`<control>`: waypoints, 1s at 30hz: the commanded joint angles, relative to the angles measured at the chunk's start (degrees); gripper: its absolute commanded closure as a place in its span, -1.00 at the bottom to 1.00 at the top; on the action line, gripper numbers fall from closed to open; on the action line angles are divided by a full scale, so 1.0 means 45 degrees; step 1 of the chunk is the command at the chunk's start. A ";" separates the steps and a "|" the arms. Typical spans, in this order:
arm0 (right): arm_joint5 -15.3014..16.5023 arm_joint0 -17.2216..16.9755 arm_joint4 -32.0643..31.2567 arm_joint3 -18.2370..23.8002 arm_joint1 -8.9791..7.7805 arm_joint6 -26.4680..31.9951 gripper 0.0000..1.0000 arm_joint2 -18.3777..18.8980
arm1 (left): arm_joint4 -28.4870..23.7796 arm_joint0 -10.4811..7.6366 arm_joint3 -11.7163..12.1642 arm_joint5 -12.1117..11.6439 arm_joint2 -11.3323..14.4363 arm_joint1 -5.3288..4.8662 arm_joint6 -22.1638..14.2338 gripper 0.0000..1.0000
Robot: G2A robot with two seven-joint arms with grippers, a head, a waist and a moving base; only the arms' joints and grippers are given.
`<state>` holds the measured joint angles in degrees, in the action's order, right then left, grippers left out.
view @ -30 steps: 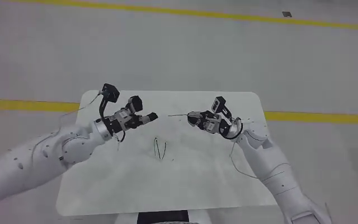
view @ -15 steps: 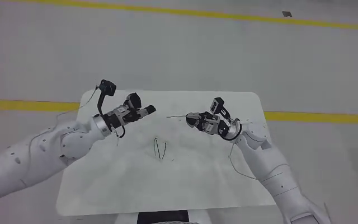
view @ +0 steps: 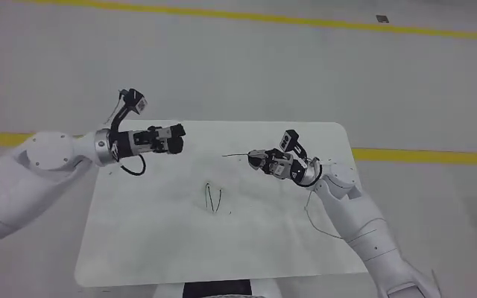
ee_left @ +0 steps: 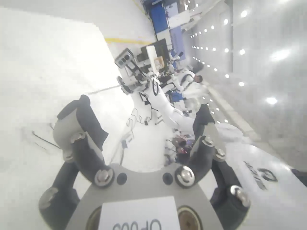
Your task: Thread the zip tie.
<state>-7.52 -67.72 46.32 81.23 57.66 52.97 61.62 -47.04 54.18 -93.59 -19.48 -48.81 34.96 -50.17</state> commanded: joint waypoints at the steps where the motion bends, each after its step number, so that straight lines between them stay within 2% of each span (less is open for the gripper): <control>1: 0.0000 0.0000 0.0000 0.0000 0.0000 0.0000 1.00 0.0000 | -0.0969 0.0804 0.0499 0.0000 -0.1158 0.0301 -0.2293 -1.00; 2: 0.0000 0.0000 0.0000 0.0000 0.0000 0.0000 1.00 0.0000 | -0.1292 0.1226 0.0846 0.0000 -0.1736 0.0518 -0.3129 -1.00; 5: 0.0000 0.0000 0.0000 0.0000 0.0000 0.0000 1.00 0.0000 | -0.1431 0.2104 0.1408 0.0000 -0.2633 0.1081 -0.4471 -1.00; 7: 0.0000 0.0000 0.0000 0.0000 0.0000 0.0000 1.00 0.0000 | -0.1138 0.2623 0.1799 0.0000 -0.3152 0.1555 -0.4741 -1.00; 9: 0.0000 0.0000 0.0000 0.0000 0.0000 0.0000 1.00 0.0000 | -0.0376 0.2840 0.1828 0.0000 -0.3474 0.1890 -0.4504 -1.00; 19: 0.0000 0.0000 0.0000 0.0000 0.0000 0.0000 1.00 0.0000 | -0.0376 0.2840 0.1828 0.0000 -0.3474 0.1890 -0.4504 -1.00; 21: 0.0083 -0.0037 -0.0031 0.0052 0.0008 -0.0109 1.00 0.0002 | -0.0592 0.2977 0.1826 0.0000 -0.3384 0.1940 -0.4143 -1.00; 24: 0.0633 -0.0167 0.0104 0.0190 0.0059 0.0288 1.00 -0.0026 | -0.2096 0.3086 0.1985 0.0000 -0.3091 0.2176 -0.4753 -1.00; 27: 0.1217 -0.0038 -0.0029 0.0196 0.0151 0.0687 1.00 -0.0228 | -0.3294 0.2849 0.3064 0.0000 -0.2722 0.2598 -0.5671 -1.00; 30: 0.1877 0.0263 -0.0246 0.0153 0.0303 0.1050 1.00 -0.0617 | -0.3516 0.2285 0.4018 0.0000 -0.2153 0.3073 -0.6441 -1.00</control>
<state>-0.27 -67.07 45.57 81.98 58.79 57.09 59.47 -62.21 65.33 -77.23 -19.48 -59.56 47.98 -77.85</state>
